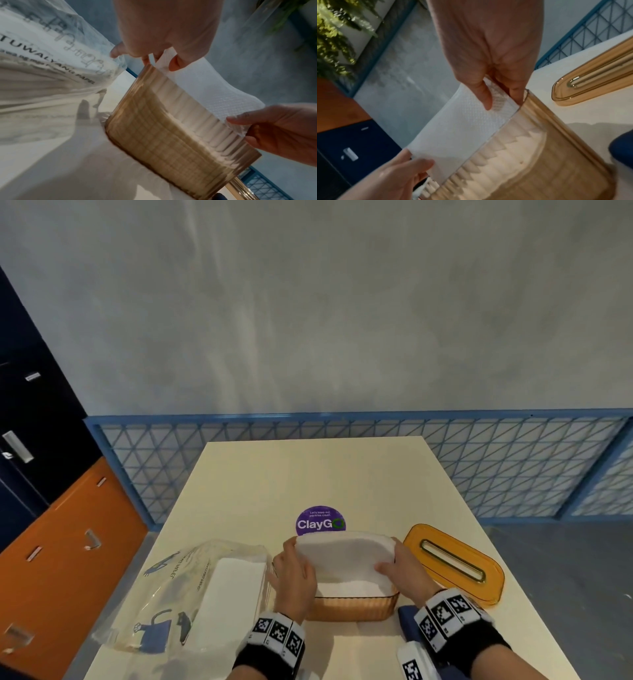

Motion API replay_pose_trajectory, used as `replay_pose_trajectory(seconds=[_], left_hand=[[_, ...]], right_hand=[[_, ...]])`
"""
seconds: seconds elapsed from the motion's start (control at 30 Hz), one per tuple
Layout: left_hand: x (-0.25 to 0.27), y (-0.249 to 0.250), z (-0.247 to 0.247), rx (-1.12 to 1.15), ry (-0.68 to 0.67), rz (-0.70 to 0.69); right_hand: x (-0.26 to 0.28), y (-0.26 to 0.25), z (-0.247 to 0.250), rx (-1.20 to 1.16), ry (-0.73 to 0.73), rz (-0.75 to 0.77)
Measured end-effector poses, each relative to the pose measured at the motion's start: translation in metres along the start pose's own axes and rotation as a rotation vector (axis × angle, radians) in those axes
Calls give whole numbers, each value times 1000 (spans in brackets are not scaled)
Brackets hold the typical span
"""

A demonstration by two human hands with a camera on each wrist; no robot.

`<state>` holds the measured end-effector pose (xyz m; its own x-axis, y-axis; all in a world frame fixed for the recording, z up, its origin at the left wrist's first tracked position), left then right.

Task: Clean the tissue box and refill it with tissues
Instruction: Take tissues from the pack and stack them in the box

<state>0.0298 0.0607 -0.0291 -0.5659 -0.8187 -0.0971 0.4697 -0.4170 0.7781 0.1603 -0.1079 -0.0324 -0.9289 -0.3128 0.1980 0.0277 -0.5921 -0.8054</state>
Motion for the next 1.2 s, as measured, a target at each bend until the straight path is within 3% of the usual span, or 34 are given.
replay_pose_trajectory(seconds=[0.23, 0.33, 0.5, 0.6, 0.67, 0.73, 0.8, 0.87, 1.0, 1.07, 1.2], left_hand=[[-11, 8, 11, 24, 98, 19], [-13, 3, 1, -249, 10, 56], [-14, 10, -13, -555, -101, -48], [-16, 16, -15, -663, -70, -136], [-14, 25, -15, -666, -30, -248], [-8, 34, -26, -659, -124, -394], [0, 31, -41, -736, -329, -487], [2, 19, -48, -854, -511, -491], [-4, -2, -51, -848, -687, -334], [-5, -2, -52, -892, -709, -348], [-7, 3, -53, -902, -686, -345]], right_hand=[[-10, -1, 7, -9, 52, -41], [-9, 0, 2, 171, 27, -20], [-5, -11, -8, 486, 53, 60], [5, -19, -16, 671, 87, 252], [12, -35, -11, 782, 192, 451], [14, -47, -9, 857, 240, 602], [7, -33, -23, 899, -19, 568], [5, -12, -33, 993, -266, 424], [2, 0, -41, 1052, -388, 264], [2, 1, -44, 1064, -425, 216], [5, -4, -45, 1088, -426, 259]])
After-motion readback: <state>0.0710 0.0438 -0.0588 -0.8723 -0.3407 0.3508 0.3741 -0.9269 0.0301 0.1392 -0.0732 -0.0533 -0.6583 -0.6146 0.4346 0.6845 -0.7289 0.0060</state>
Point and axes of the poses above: each hand's wrist, its own x-axis away from the middle knuckle, its own z-axis out of the back of the hand, y = z × x, the point moved 8 cm from there along -x, towards the middle knuckle, and after that the axes turned 12 degrees about y, right-handed, at the moved point
